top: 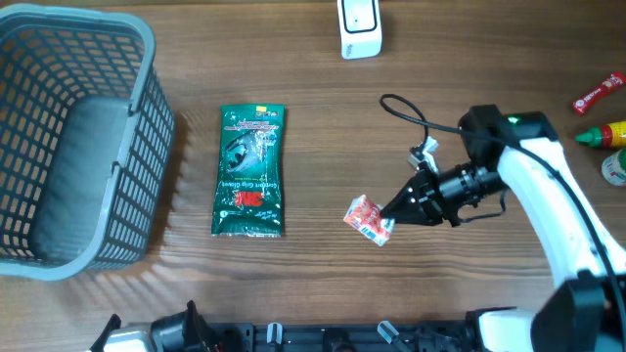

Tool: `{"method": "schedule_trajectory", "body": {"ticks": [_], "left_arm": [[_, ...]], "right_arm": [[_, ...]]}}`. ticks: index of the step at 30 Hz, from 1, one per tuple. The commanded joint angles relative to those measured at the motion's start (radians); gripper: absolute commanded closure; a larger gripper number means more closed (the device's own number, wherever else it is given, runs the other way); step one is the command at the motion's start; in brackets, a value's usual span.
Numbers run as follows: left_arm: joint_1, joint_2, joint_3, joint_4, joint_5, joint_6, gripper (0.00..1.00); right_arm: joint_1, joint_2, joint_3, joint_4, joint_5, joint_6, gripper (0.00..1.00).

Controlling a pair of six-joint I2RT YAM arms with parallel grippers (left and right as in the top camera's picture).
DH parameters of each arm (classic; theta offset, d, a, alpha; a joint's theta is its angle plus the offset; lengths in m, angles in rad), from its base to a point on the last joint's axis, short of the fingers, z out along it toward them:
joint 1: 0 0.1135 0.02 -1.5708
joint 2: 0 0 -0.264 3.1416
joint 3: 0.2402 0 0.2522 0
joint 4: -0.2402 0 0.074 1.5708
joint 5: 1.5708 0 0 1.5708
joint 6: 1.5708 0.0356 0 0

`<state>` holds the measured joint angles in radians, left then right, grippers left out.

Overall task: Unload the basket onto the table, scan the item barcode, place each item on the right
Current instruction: 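Lift the box and carry it rightward, then hold the red-white box up in front of the white scanner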

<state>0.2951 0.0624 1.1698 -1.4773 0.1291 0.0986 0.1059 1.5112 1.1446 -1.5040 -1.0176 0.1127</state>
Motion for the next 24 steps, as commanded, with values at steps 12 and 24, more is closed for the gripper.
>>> {"method": "schedule_trajectory", "body": {"ticks": [12,24], "left_arm": [[0.003,-0.006,-0.001,0.003,0.012,-0.002,0.00],[0.003,-0.006,-0.001,0.003,0.012,-0.002,0.00]], "right_arm": [[-0.001,-0.337,-0.008,0.559,0.591,0.288,0.96],[0.000,-0.013,-0.008,1.268,0.681,0.099,0.95]]}}
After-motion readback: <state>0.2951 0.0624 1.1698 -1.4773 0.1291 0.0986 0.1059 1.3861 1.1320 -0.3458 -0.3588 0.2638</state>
